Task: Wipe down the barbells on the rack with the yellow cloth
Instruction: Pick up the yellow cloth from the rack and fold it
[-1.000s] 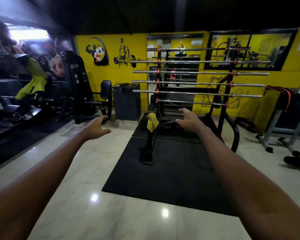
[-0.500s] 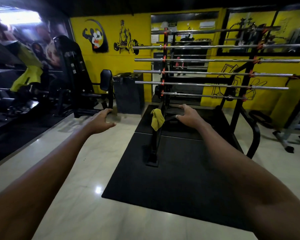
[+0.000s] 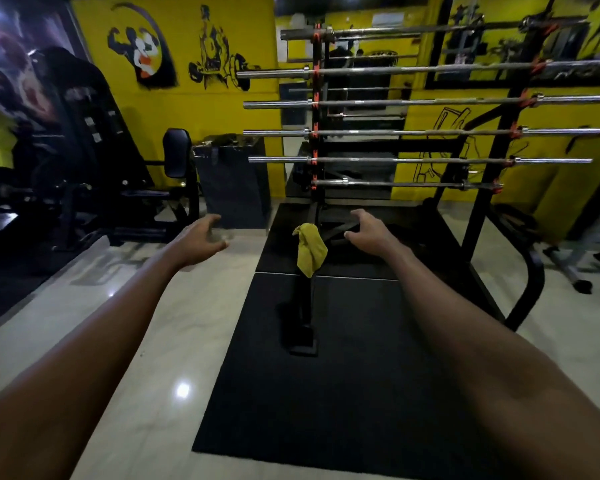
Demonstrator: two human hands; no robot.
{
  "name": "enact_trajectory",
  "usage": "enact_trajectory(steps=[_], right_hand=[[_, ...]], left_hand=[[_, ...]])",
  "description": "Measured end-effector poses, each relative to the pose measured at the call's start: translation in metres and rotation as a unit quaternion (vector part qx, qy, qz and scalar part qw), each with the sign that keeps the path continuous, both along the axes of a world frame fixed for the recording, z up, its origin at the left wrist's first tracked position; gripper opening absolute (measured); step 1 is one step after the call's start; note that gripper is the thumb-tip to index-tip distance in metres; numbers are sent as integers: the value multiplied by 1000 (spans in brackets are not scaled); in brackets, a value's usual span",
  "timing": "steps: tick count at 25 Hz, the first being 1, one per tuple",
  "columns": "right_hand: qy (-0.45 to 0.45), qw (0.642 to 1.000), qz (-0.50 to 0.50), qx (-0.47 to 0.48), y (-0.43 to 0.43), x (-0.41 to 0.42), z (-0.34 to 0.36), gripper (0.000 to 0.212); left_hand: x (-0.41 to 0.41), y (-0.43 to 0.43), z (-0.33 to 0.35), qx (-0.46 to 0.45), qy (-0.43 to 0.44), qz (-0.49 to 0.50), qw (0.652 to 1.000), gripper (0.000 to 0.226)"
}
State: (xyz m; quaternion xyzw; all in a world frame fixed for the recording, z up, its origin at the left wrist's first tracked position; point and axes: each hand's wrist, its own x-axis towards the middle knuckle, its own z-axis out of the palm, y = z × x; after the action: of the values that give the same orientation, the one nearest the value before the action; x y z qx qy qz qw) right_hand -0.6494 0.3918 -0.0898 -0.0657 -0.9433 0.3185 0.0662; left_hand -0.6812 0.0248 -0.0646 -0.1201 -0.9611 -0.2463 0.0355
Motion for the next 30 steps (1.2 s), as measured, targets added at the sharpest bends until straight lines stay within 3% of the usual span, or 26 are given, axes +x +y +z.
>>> enact_trajectory(steps=[13,24,30], right_hand=[[-77,997,-14,-19,41,-299,-79,64],[-189,981,-46,-27,40,-477,-165,64],[-260,955,-106,-91,60,-538,-238,56]], left_hand=[[-304,49,-70,-24,-72,-12,997,69],[-524,86,-170,-15,-181,-90,979,61],[-614,115,-234,-17,-273,-106,956,59]])
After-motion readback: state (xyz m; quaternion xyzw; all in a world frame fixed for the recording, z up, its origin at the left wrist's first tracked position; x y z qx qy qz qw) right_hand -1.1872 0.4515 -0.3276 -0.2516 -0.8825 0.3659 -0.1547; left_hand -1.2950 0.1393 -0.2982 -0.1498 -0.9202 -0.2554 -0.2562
